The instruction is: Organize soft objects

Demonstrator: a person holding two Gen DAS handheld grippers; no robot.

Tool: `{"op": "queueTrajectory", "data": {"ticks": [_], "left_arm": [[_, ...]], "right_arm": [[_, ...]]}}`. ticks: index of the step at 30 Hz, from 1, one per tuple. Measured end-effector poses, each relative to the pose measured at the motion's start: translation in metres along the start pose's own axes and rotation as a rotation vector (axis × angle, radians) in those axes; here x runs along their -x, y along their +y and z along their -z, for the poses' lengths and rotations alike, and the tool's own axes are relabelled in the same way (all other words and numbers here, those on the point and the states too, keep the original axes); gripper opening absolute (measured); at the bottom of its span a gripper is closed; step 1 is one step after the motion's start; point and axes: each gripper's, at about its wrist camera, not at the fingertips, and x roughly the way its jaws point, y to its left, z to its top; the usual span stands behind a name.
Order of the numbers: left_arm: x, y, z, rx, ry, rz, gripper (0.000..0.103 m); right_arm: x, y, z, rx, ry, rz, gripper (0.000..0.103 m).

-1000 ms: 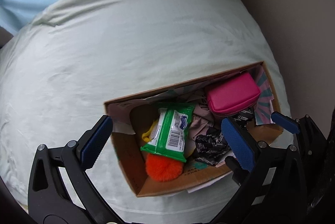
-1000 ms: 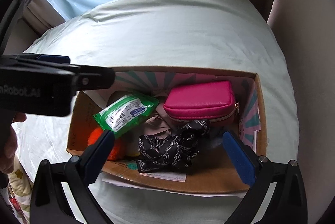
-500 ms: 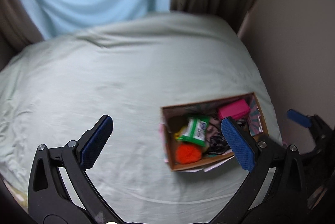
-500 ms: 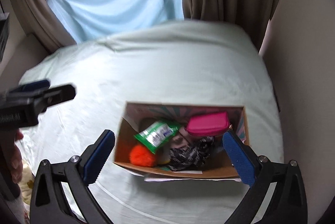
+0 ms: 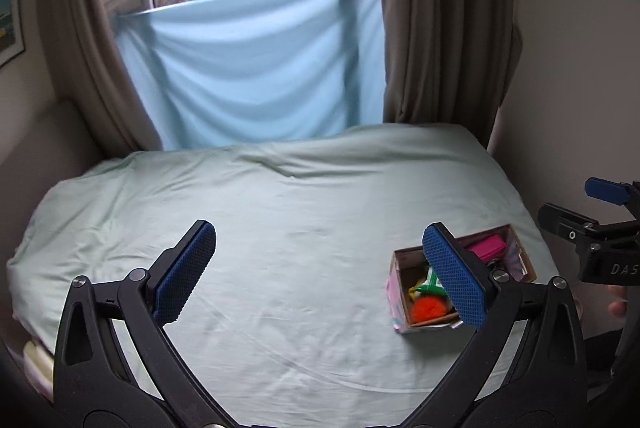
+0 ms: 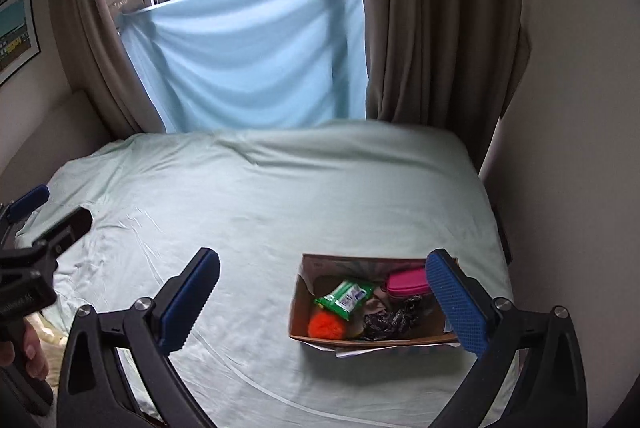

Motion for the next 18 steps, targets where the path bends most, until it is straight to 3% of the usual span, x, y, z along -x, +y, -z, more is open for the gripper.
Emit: {"op": "queueTrajectory", "data": {"ticks": [7, 18], "left_arm": [[0.025, 0.028, 0.009, 0.105, -0.033, 0.059, 0.103], [0.049, 0.034, 0.021, 0.111, -0.095, 0.069, 0.103]], "right_arm": [[0.036, 0.025, 0.002, -0.002, -0.07, 0.03, 0.103], [0.06, 0.041, 0.007, 0.002, -0.131, 0.082, 0.103]]}}
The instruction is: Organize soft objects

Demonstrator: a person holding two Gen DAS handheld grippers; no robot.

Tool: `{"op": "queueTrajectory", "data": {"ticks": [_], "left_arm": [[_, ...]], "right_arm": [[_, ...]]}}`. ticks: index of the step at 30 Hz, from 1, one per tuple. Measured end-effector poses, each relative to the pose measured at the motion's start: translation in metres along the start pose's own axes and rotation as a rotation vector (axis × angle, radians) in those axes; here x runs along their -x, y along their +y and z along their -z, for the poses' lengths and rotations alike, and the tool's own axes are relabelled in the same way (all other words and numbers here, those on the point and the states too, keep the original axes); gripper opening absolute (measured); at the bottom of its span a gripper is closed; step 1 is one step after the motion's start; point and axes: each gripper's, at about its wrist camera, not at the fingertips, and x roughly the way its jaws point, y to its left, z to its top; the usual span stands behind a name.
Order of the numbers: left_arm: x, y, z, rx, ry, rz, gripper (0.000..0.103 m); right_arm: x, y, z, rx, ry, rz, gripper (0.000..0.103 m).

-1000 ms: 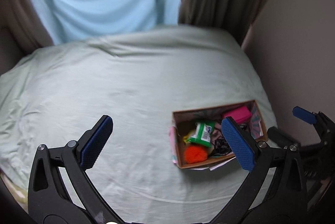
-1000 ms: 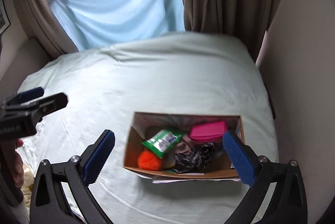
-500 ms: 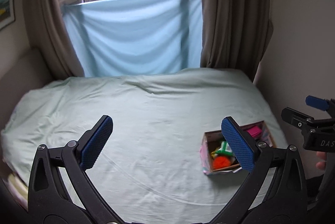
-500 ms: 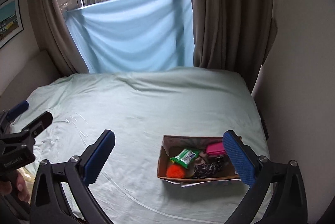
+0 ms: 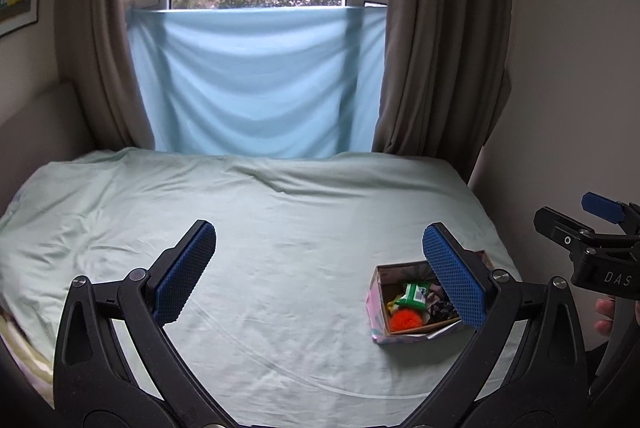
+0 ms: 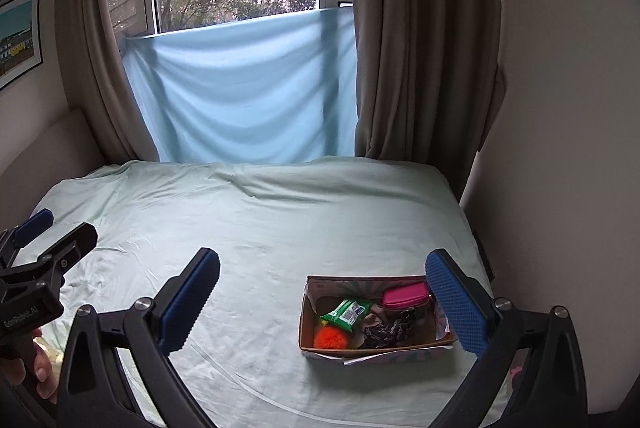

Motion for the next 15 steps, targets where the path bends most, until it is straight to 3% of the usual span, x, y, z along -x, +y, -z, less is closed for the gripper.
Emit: {"op": "queueTrajectory", "data": {"ticks": [15], "left_arm": [[0.0069, -0.0044, -0.0023, -0.021, -0.021, 0.004, 0.103]], "right_arm": [[0.0099, 0.003, -0.0017, -0.01, -0.03, 0.026, 0.103]]}}
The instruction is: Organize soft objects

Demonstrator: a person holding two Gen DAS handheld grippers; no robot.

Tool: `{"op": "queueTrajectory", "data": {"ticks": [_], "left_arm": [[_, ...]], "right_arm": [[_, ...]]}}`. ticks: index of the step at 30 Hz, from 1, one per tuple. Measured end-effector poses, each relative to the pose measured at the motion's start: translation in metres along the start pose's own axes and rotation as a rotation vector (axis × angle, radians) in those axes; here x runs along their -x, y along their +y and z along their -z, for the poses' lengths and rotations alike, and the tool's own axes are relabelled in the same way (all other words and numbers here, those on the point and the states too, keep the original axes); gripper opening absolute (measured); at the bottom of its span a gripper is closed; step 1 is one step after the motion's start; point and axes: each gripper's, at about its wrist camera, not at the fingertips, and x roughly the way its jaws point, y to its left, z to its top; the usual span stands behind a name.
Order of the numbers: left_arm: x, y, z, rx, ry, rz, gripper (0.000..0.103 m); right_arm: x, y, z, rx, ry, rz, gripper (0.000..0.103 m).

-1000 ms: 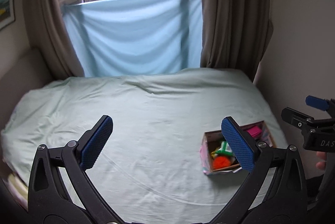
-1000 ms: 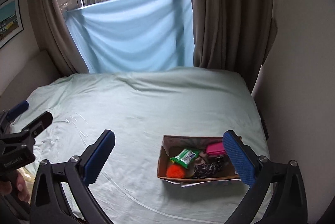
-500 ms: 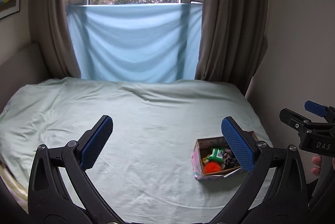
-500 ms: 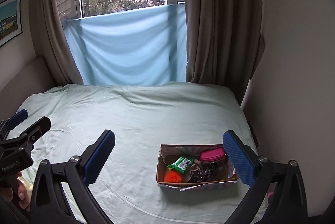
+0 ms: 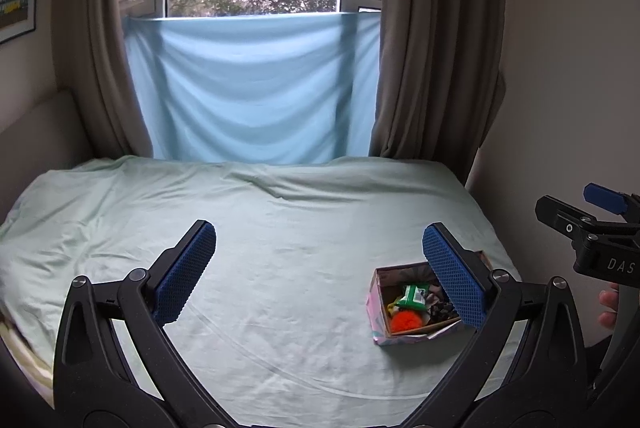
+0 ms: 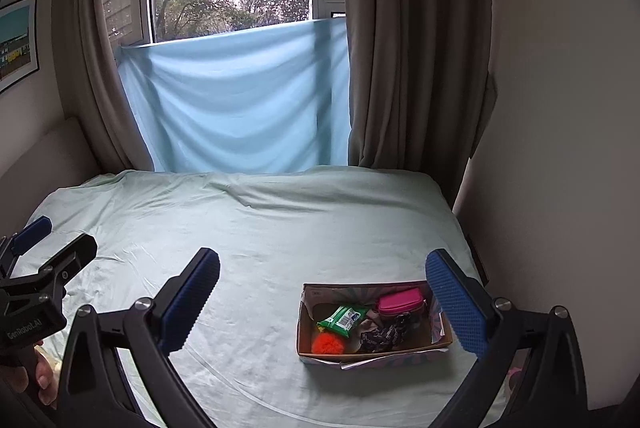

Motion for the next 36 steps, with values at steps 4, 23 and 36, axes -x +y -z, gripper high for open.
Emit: {"op": "queueTrajectory", "data": {"ticks": [4, 23, 36], "left_arm": [[0.002, -0.001, 0.0, 0.0, -0.003, -0.002, 0.103], [-0.001, -0.006, 0.0, 0.004, 0.003, 0.003, 0.103], [-0.002, -0.011, -0.002, -0.019, -0.031, -0.034, 0.103]], "right_arm": [[0.0, -0.001, 0.0, -0.002, -0.001, -0.004, 0.103], [-0.003, -0.004, -0.002, -0.014, -0.008, -0.012, 0.103], [-0.006, -0.006, -0.006, -0.018, -0.013, -0.005, 0.103]]}}
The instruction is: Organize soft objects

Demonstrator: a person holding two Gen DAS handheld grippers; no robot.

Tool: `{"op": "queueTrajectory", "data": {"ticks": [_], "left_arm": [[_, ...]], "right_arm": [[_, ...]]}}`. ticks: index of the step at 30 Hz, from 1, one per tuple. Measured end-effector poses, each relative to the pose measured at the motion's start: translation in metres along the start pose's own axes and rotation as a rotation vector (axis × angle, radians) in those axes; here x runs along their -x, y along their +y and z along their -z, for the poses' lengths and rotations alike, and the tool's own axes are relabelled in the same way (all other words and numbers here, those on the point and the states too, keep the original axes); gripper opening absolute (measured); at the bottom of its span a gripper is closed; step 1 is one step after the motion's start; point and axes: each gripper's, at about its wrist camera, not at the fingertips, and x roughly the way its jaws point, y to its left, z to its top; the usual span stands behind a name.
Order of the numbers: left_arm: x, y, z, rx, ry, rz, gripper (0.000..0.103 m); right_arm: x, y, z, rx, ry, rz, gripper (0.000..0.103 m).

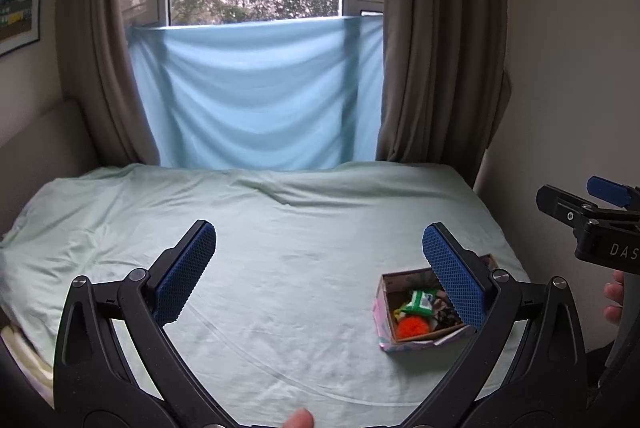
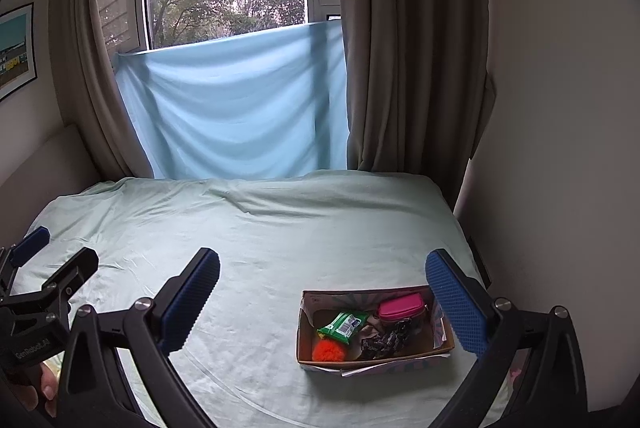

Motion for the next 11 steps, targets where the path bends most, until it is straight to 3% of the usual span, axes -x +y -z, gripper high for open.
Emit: {"op": "queueTrajectory", "data": {"ticks": [11], "left_arm": [[-0.014, 0.003, -0.006, 0.004, -0.005, 0.013, 0.103]], "right_arm": [[-0.017, 0.003, -0.006, 0.002, 0.03, 0.007, 0.102]]}}
